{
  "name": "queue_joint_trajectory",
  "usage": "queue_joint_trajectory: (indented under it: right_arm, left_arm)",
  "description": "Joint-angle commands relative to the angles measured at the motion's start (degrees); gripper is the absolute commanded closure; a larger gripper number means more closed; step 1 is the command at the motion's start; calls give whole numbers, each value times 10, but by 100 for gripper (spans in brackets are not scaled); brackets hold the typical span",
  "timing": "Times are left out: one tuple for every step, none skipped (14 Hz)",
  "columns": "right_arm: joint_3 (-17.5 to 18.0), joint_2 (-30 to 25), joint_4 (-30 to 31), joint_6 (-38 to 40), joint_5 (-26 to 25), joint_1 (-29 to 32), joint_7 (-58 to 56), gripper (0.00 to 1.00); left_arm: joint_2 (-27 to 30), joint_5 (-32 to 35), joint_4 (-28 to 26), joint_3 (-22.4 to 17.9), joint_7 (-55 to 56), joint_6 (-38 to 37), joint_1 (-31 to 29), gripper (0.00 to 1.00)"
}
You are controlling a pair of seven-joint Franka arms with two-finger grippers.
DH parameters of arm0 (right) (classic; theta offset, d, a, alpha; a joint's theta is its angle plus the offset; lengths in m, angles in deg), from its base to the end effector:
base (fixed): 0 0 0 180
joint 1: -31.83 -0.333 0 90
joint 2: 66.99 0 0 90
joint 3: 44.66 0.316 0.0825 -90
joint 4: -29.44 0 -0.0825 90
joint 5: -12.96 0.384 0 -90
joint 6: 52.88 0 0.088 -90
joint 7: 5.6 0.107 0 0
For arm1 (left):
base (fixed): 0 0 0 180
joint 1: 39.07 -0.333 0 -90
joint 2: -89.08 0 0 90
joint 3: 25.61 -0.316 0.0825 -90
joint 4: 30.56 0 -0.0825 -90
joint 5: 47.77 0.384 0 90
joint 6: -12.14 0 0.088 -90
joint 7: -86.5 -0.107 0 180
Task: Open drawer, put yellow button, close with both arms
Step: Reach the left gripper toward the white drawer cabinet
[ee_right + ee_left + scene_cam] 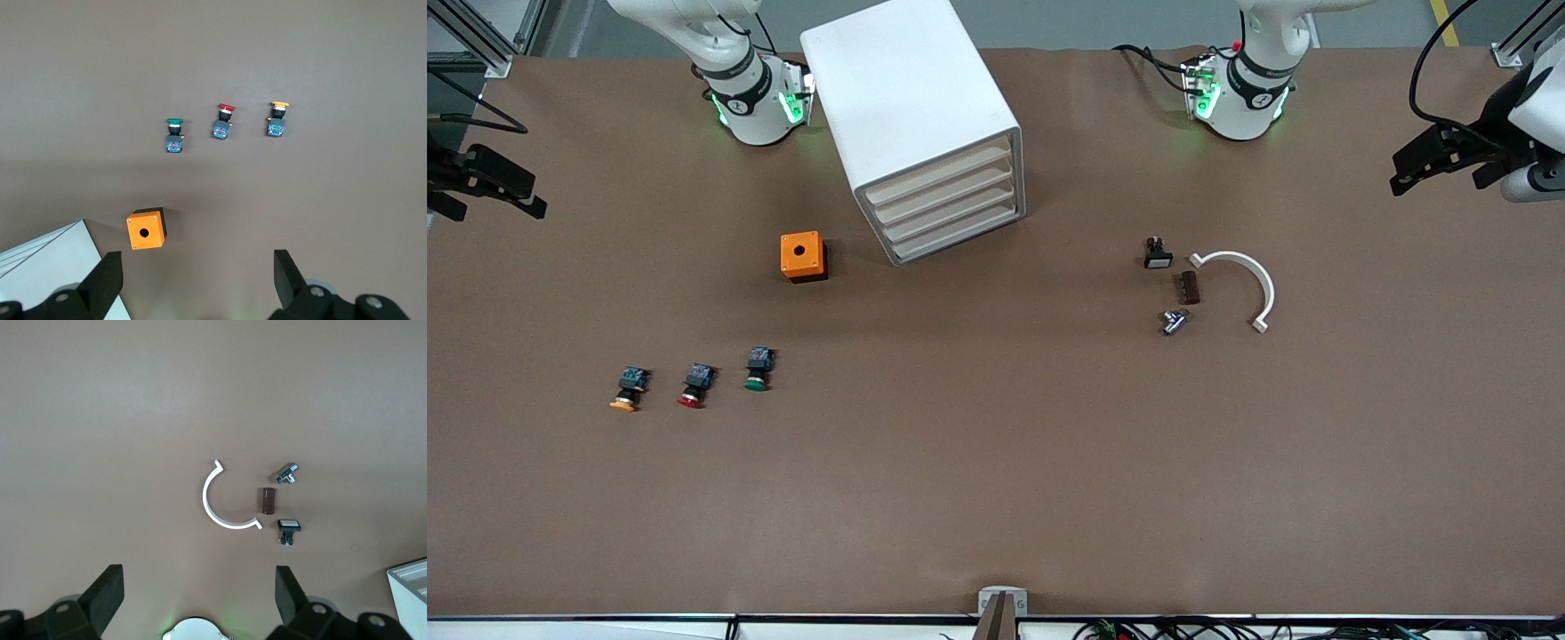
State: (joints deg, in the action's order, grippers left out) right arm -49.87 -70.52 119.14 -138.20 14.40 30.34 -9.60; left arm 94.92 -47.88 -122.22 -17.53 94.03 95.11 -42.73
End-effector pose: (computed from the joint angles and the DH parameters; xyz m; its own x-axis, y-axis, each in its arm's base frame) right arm 0.5260 -0.0330 0.6531 0.9999 0.0072 -0.0129 0.0068 -0.9995 -0.0316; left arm 0.5079 -0.0437 0.6542 0.9973 0.0555 -0.0487 0.0547 -0.9983 -0.0189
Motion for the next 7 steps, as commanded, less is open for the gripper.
queue_joint_trajectory:
  right_arm:
    - [2, -17, 14, -3, -5, 3, -4, 0]
    - [2, -17, 15, -2, -5, 3, -5, 0]
    - [2, -17, 15, -1, -5, 3, -5, 0]
    - [2, -17, 15, -1, -5, 3, -5, 0]
    - [2, -17, 14, -2, -5, 2, -5, 0]
    - [3, -17, 14, -3, -5, 2, -5, 0]
    - [3, -17, 14, -2, -5, 2, -5, 0]
  left_arm:
    - [-6, 10, 16, 4, -8, -14, -2, 0]
    - [-6, 11, 17, 4, -8, -16, -2, 0]
    - [-7, 11, 17, 4, -8, -16, -2, 0]
    - [-15, 11, 23, 3, -4, -16, -2, 0]
    - [-37, 11, 40, 2, -2, -18, 0, 0]
    - [-53, 15, 52, 4, -3, -23, -2, 0]
    - [-64, 18, 47, 7, -1, -25, 2, 0]
